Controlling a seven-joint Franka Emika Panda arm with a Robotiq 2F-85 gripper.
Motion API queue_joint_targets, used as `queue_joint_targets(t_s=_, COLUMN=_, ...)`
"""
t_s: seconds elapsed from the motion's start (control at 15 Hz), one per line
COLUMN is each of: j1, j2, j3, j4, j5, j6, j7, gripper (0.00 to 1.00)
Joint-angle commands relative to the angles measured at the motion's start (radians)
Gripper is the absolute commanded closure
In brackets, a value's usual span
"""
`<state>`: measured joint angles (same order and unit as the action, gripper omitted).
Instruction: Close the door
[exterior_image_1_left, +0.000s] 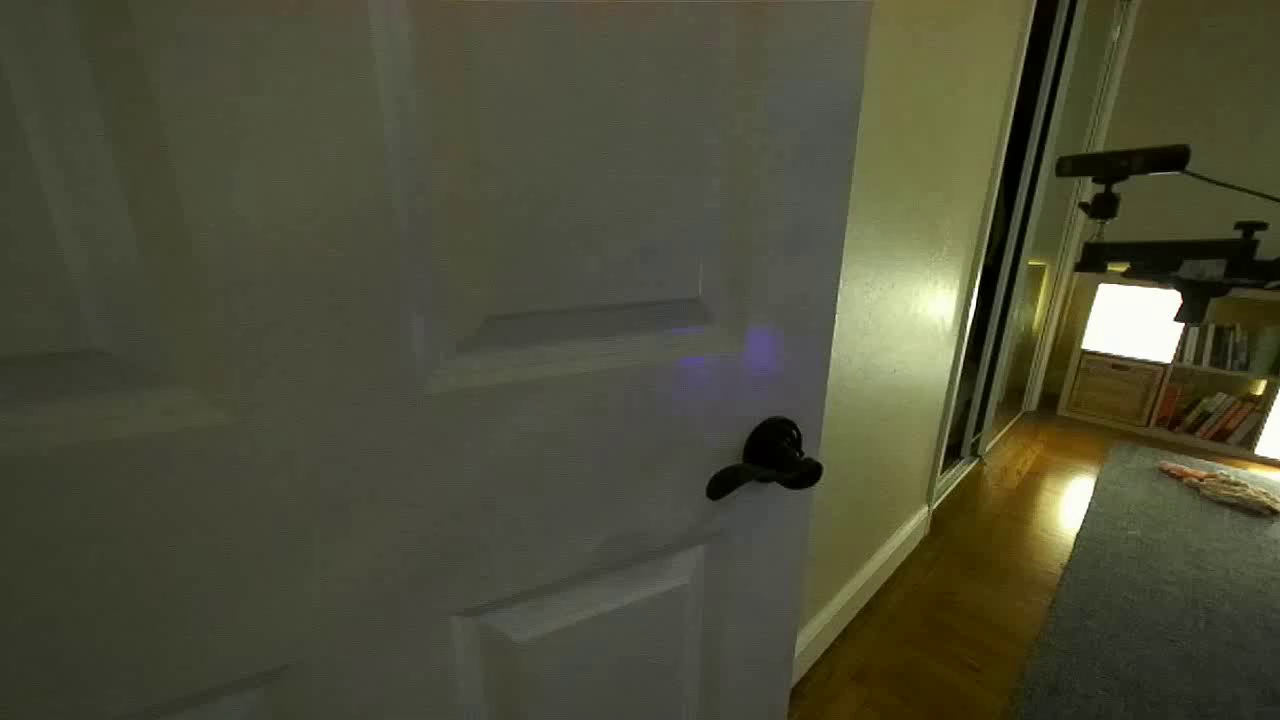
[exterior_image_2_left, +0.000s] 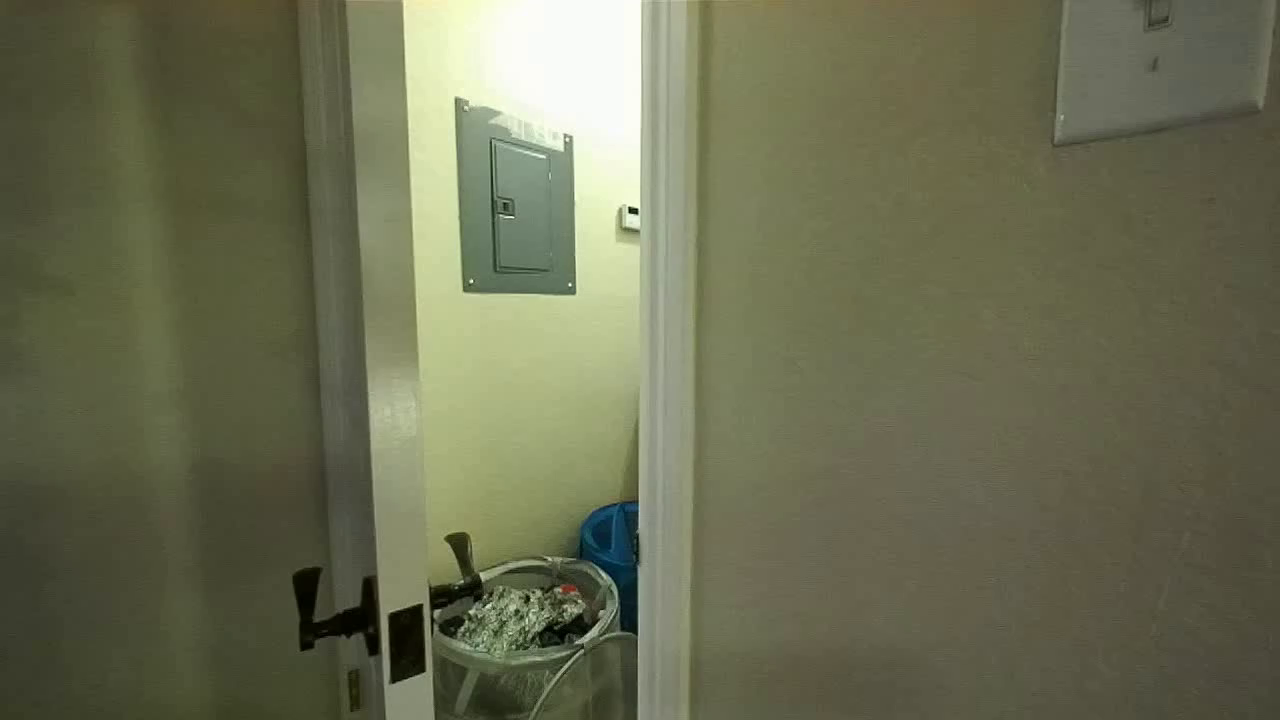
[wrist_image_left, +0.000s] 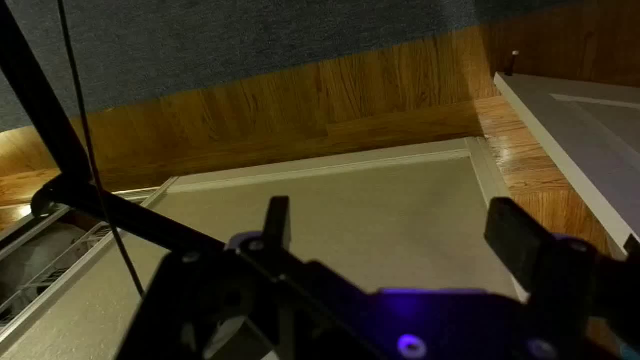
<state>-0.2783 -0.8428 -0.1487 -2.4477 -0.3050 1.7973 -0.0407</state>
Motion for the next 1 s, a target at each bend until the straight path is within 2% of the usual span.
queue_joint_targets(t_s=0.0, j1=0.019, j2=-0.001, j3=-0.011, j4=0.004, j5=-0.010, j6=-0.007, j7=0.010, gripper=0.00)
queue_joint_targets(t_s=0.33, j1=0.028, j2=0.009, j3=-0.011, j4=0.003, j5=0.001, j6=0.002, j7=0.012, gripper=0.00)
queue_joint_targets(t_s=0.47, j1=0.038, j2=0.039, j3=0.010, j4=0.002, j5=0.004, j6=0.009, j7=0.036, gripper=0.00)
queue_joint_targets(t_s=0.93, j1=0.152, j2=0.154, j3=0.072, j4=-0.006, j5=0.136, j6=0.073, j7=0.065, gripper=0.00)
